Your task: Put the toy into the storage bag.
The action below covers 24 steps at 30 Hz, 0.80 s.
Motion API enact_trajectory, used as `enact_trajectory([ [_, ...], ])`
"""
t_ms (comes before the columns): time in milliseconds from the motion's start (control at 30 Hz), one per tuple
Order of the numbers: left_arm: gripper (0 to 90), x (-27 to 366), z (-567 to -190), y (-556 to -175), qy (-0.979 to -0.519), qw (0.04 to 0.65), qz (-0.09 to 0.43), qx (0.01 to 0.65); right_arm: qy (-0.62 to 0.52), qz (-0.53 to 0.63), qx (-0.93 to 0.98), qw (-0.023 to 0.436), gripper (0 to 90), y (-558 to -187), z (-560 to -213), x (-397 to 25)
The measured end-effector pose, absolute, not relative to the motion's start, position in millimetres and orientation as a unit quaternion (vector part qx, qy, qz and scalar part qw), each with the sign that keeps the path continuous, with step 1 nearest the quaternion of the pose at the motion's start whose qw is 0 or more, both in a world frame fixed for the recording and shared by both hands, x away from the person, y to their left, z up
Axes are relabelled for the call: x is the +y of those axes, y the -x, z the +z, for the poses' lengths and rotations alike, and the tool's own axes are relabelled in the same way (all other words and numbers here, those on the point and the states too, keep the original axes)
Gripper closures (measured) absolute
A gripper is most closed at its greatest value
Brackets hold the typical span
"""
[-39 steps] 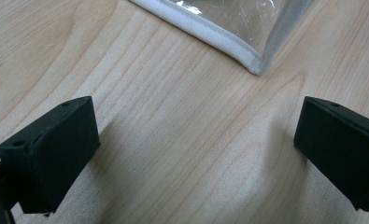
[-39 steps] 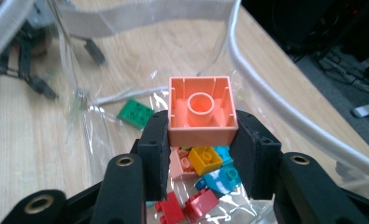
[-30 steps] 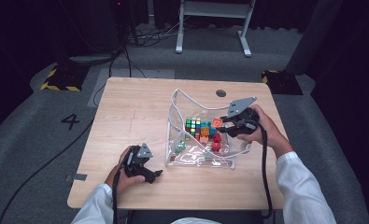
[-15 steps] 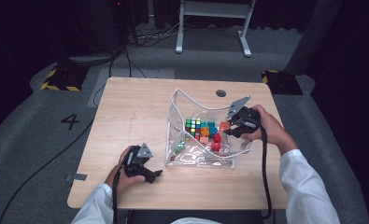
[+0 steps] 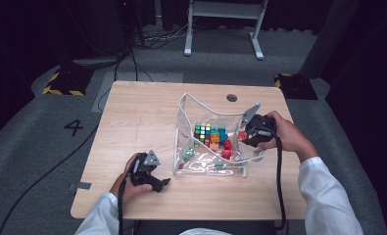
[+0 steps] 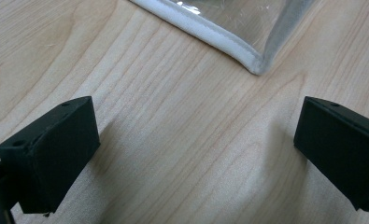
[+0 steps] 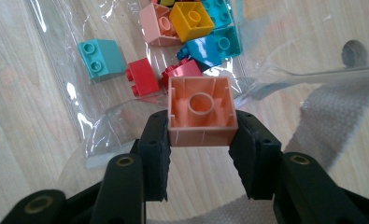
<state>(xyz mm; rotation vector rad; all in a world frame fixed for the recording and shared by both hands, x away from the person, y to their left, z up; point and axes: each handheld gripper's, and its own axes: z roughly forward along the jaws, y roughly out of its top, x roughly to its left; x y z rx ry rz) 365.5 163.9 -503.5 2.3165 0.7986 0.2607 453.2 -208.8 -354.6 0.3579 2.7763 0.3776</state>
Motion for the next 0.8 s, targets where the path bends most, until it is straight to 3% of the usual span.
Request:
enact_trajectory([
  [533, 0.1, 163.9, -503.5, -365.5, -0.887, 0.332, 0.100, 0.306, -0.132, 0.151, 0.966, 0.164, 57.9, -450.6, -352.0, -213.8],
  [800, 0.1, 163.9, -503.5, -365.4, -0.887, 0.332, 0.099, 0.306, -0.137, 0.176, 0.961, 0.167, 50.0, -447.3, -351.7, -217.4],
])
